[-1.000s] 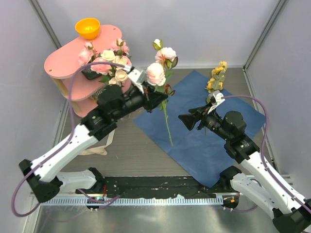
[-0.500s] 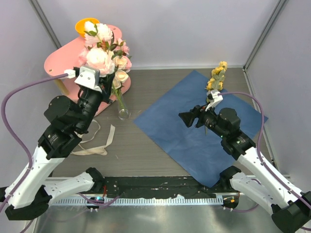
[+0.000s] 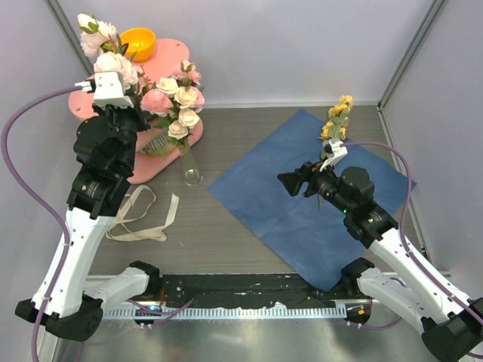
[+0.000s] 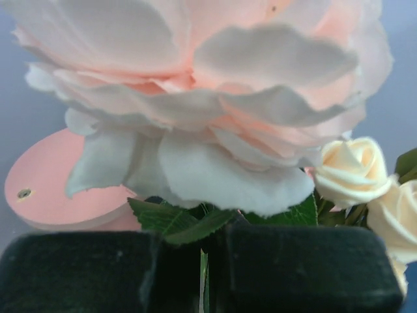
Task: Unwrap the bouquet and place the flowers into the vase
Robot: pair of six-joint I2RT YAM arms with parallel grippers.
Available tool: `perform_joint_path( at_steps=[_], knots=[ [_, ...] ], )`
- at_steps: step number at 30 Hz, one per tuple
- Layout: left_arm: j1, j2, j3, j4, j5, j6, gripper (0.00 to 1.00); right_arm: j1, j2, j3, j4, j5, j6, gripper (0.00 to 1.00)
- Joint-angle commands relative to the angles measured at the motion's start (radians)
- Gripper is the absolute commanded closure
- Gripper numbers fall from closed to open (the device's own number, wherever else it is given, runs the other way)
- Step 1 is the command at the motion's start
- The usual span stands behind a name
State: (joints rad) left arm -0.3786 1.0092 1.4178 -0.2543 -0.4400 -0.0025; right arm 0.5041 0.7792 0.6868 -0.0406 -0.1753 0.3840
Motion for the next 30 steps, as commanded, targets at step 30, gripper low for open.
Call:
perform_joint_path(
  at_steps=[30],
  knots=[
    [0.012, 0.060, 0.003, 0.250, 0.133, -0.126, 1.00, 0.004, -0.005, 0.037, 0.030, 0.014, -0.022, 0.26]
  ],
)
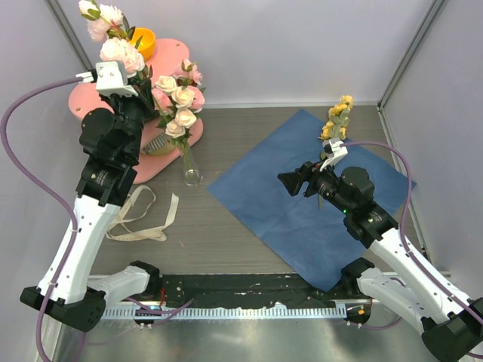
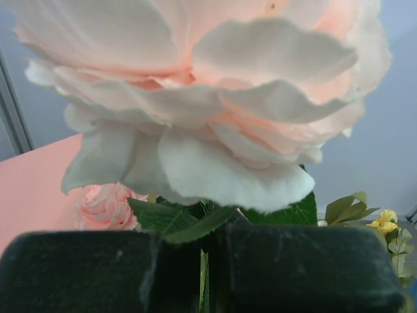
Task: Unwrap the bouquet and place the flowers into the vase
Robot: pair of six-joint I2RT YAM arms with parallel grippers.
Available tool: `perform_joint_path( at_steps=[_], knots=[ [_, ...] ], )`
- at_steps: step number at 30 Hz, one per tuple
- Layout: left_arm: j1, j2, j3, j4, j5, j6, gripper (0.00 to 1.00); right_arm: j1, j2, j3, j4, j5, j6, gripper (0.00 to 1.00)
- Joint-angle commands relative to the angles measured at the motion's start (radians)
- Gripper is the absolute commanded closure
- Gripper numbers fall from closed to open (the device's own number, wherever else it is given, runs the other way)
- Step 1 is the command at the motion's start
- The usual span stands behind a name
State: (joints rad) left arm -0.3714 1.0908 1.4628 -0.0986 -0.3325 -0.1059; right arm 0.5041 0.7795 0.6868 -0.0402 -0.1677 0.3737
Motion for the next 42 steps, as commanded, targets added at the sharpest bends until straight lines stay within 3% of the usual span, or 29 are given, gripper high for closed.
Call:
perform_joint_path(
  at_steps=[1, 6, 21, 42],
  knots=[
    [0.005, -0.026, -0.057, 0.126, 0.032, -0.023, 1.00, 0.004, -0.005, 0.037, 0.030, 0.007, -0.010, 0.26],
    [0.005, -0.051, -0.148, 0.217, 0.061, -0.011, 1.00, 0.004, -0.005, 0.033, 0.031, 0.007, -0.010, 0.26],
    [0.005, -0.069, -0.269, 0.246, 0.066, 0.018, 1.00, 0.004, 0.001, 0.017, 0.036, 0.000, -0.002, 0.26],
    [0.005, -0.029, -0.314, 0.208, 0.043, -0.057, 1.00, 0.002, 0.007, 0.014, 0.060, -0.006, 0.005, 0.26]
  ],
)
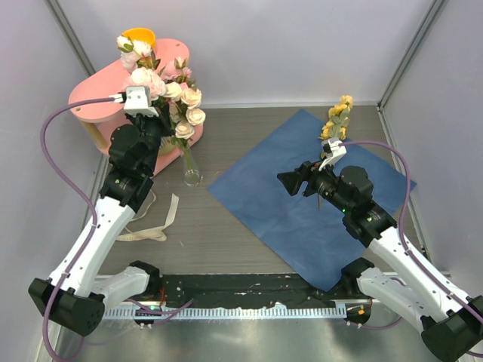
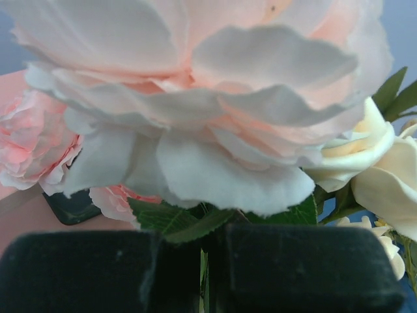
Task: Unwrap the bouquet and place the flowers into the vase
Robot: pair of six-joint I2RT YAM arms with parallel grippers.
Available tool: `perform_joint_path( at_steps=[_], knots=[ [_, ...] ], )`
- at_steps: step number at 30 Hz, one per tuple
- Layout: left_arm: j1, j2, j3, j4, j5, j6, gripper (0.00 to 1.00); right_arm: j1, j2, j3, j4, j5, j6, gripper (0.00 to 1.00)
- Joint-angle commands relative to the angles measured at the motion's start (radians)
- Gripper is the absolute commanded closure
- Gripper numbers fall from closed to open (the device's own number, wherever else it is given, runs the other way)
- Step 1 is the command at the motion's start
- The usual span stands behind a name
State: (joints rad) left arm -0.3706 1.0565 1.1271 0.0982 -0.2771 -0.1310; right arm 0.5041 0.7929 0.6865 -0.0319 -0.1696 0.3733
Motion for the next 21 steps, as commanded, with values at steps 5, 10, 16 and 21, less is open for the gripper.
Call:
perform_joint_path(
  at_steps=[5, 10, 16, 21],
  knots=[
    [0.004, 0.014, 0.023, 0.006, -0.010, -0.047, 1.00, 0.004, -0.006, 0.013, 0.050, -0.004, 0.006, 0.26],
    [0.004, 0.013, -0.026, 0.011, 0.013, -0.067, 1.00, 0.004, -0.004, 0.013, 0.052, -0.005, 0.010, 0.26],
    [0.004, -0.003, -0.102, 0.015, 0.024, -0.076, 1.00, 0.004, -0.003, 0.008, 0.052, -0.008, 0.013, 0.26],
    [0.004, -0.007, -0.161, 0.011, 0.041, -0.081, 1.00, 0.004, 0.000, 0.005, 0.056, -0.013, 0.019, 0.26]
  ],
)
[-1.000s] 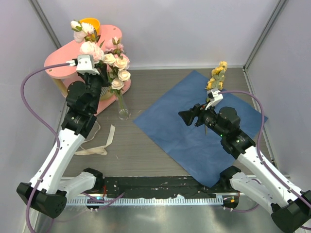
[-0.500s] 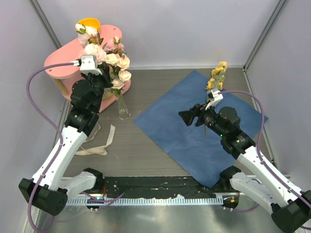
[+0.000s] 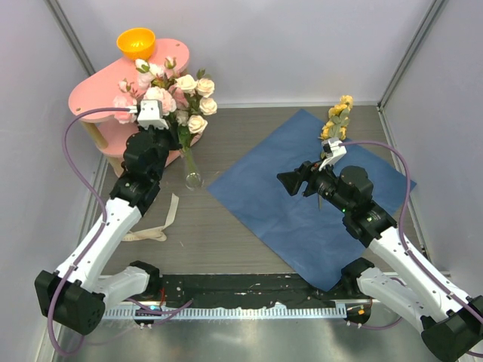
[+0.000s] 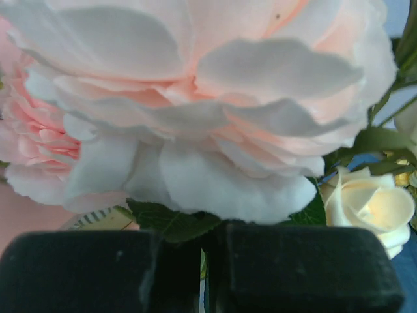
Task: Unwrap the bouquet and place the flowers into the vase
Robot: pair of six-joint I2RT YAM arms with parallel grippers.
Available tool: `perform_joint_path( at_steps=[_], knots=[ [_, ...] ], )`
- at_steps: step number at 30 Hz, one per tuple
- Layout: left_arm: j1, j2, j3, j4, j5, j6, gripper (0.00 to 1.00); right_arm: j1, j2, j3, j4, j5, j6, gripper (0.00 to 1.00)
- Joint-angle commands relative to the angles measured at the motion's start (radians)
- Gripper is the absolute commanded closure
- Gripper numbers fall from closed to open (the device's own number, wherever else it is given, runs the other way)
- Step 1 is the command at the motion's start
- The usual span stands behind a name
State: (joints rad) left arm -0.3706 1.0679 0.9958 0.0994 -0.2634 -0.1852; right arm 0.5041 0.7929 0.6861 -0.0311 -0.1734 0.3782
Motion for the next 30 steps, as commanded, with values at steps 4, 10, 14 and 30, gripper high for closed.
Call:
perform_joint_path(
  at_steps=[4, 10, 14, 30],
  knots=[
    [0.004, -0.026, -0.063, 0.010, 0.023, -0.013, 1.00, 0.004, 0.000, 0.001, 0.059, -0.009, 0.016, 0.26],
    [0.004, -0.042, -0.088, 0.010, 0.041, -0.020, 0.96, 0.005, 0.009, -0.005, 0.063, -0.012, 0.022, 0.26],
    [0.004, -0.065, -0.074, -0.021, 0.032, -0.048, 0.68, 0.004, 0.012, -0.002, 0.060, -0.011, 0.024, 0.26],
    [0.004, -0.292, 0.038, -0.243, 0.256, -0.119, 0.11, -0.151, 0.476, 0.269, -0.407, 0.476, 0.120, 0.23]
  ],
)
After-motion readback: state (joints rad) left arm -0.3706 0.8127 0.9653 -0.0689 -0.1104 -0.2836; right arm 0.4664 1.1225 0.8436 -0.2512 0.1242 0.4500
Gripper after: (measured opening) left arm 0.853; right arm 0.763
